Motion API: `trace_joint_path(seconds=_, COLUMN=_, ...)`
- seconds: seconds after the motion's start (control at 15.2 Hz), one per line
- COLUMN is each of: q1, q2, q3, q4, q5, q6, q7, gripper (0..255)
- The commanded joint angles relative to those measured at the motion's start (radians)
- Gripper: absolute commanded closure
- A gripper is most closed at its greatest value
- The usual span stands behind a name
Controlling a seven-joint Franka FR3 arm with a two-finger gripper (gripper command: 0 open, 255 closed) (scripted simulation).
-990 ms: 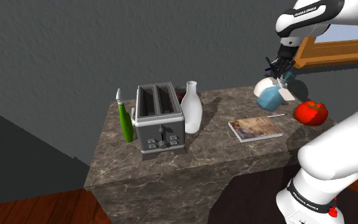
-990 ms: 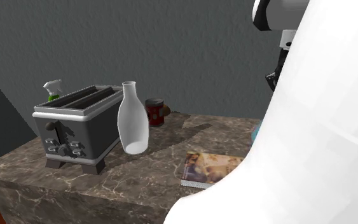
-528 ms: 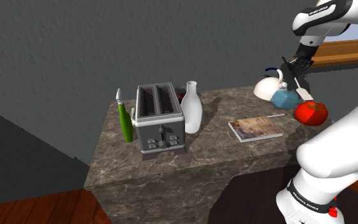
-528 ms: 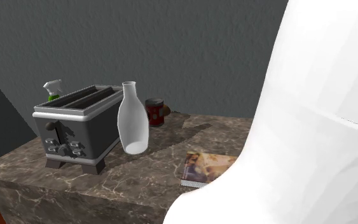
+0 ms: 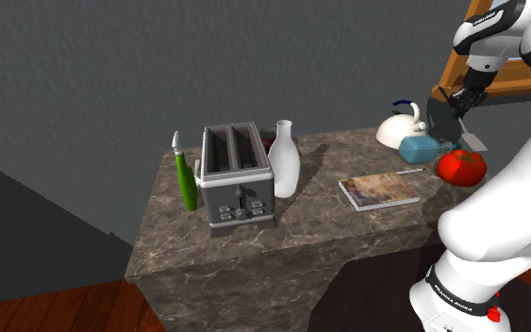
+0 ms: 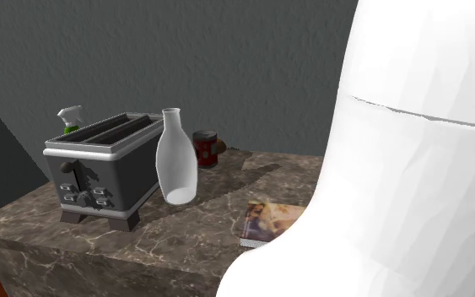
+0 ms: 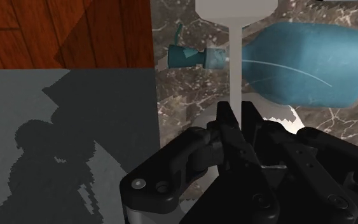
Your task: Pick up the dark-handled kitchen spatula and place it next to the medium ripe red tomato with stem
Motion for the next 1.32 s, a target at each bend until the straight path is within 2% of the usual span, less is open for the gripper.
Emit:
trace_joint_path(seconds=0.0, q1=-0.003, q2=0.007, q3=-0.004, q4=-0.019, q5=0.005, q6=0.025, q7=-0.01, gripper=255)
trace_joint_path(seconds=1.25, q1=-0.011, q2=0.11, q3=-0.012, q4=-0.184, q5=0.087, q6=0.269, q7=-0.075, gripper=255)
